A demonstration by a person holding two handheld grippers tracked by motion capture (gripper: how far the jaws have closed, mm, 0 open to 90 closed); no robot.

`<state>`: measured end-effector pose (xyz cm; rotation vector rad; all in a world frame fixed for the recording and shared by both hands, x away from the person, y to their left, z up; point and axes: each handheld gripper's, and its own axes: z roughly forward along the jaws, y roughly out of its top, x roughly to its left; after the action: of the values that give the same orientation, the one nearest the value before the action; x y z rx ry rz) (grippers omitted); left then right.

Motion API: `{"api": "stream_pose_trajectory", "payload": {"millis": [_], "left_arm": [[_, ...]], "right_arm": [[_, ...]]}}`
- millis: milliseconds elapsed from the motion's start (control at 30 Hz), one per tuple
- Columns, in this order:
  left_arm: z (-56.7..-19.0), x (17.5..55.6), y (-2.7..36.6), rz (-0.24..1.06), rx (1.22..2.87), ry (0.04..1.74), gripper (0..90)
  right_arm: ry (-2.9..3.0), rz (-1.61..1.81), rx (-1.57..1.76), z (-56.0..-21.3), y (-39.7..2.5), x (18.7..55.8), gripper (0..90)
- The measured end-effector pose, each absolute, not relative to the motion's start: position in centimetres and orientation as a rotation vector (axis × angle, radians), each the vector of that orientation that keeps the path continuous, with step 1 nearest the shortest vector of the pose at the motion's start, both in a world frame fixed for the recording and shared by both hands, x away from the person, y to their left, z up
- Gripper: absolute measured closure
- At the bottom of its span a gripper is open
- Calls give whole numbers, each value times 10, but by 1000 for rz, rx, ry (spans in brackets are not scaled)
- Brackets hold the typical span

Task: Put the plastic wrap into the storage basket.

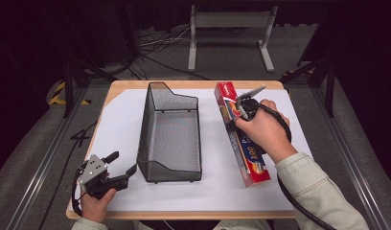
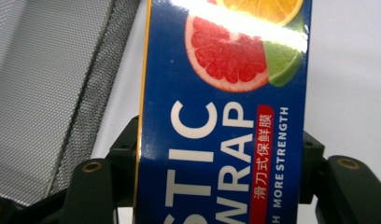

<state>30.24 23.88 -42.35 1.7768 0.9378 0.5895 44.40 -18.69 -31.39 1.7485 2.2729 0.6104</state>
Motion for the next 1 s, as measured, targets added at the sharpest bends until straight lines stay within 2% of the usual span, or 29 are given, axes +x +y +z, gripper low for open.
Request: {"api": "stream_pose_trajectory", "payload": {"millis": [267, 1000], "left_arm": [[-424, 301, 239, 592, 1777, 929, 213], [-423, 292, 246, 606, 1765, 943, 212]], "right_arm": [[2315, 631, 1695, -293, -175, 435, 389], [2463, 661, 1536, -276, -117, 431, 389]]}}
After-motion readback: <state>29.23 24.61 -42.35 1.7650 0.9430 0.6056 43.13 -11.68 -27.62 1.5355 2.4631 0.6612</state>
